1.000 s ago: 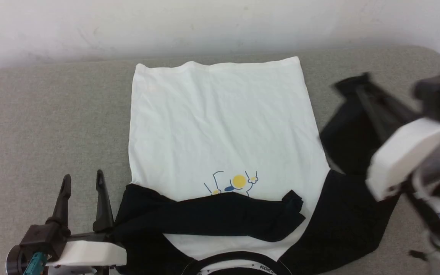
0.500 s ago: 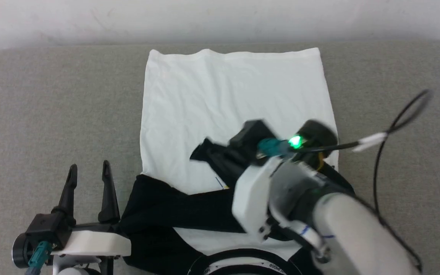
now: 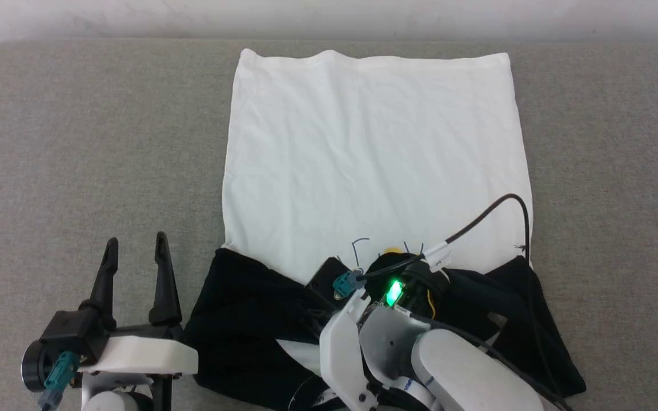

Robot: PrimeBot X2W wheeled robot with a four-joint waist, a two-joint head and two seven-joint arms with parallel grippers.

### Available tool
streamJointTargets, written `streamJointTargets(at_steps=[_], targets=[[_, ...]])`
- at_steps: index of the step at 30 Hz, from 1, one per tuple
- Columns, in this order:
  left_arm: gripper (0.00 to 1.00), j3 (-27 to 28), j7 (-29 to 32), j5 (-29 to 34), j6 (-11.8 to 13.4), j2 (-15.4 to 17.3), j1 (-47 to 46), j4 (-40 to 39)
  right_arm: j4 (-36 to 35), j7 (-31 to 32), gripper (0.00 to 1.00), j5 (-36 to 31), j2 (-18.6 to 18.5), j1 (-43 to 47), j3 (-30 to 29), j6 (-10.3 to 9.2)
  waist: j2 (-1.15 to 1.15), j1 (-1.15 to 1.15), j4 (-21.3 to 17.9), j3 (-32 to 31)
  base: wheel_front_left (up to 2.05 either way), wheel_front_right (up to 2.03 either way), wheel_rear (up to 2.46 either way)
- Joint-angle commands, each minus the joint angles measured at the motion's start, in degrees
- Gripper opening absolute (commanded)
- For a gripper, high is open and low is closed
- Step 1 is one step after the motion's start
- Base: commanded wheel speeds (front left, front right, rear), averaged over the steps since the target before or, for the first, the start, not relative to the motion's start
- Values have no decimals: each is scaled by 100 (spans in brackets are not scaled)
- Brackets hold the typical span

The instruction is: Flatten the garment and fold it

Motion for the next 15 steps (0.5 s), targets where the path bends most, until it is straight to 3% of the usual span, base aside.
streamJointTargets(at_steps=[1, 2, 3, 9, 15], targets=[[100, 25, -27, -5, -27, -17, -68, 14, 36, -41, 9, 101, 16, 86, 11, -5, 0, -1, -16, -15, 0, 0, 0], [100, 35, -27, -1, -28, -20, -65, 21, 31, -72, 47, 166, 18, 99, 27, -5, 0, -1, -31, -33, 0, 0, 0], [100, 43, -27, 4, -30, -24, -59, 28, 0, -117, 100, 249, 22, 118, 7, -5, 0, -1, -48, -55, 0, 0, 0], [100, 112, -27, 46, -67, -29, 24, 30, -833, -751, 100, 637, 39, 194, -436, -5, 0, -1, -199, -237, 0, 0, 0], [100, 140, -27, 103, -141, 13, 101, 27, -1923, -1656, 100, 441, 46, 558, -1482, -5, 0, -1, -389, -427, 0, 0, 0]])
